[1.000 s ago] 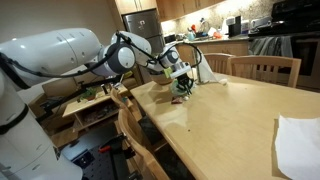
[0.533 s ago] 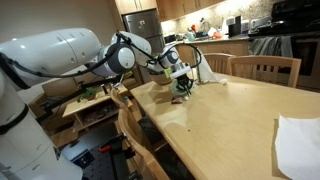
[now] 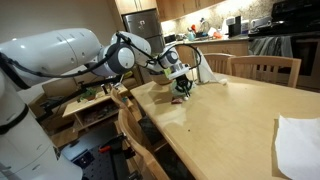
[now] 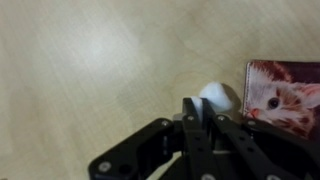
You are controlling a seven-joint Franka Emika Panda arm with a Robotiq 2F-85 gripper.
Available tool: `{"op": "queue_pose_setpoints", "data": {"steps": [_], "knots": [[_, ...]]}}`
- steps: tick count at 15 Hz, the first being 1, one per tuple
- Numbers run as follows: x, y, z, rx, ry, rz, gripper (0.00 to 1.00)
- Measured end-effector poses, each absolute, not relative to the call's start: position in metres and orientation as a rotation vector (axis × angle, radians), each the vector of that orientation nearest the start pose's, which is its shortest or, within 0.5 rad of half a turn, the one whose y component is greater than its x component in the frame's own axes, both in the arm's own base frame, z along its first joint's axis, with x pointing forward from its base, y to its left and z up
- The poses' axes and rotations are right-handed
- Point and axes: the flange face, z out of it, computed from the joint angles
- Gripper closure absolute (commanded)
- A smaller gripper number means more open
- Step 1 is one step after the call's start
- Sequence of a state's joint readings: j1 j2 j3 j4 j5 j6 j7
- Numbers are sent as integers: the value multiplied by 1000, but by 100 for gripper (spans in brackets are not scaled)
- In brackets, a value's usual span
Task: Pick up the marshmallow from the table and place it in the pack
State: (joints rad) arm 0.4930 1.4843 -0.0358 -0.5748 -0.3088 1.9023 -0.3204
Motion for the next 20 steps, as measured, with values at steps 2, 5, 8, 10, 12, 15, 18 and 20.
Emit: {"op": "queue_pose_setpoints", "data": {"steps": [2,5,8,10,12,15,18,20], "knots": [[695,334,55,-3140,-1469,224,90],[694,334,52,-3202,-1343,208,90],[693,335,47,-3244,-1244,178,90],[692,336,45,-3256,-1206,147,90],[693,338,43,-3246,-1217,113,89],[694,339,42,-3221,-1260,88,89],[694,339,42,-3220,-1261,87,89],[694,339,42,-3220,-1261,87,89]]}}
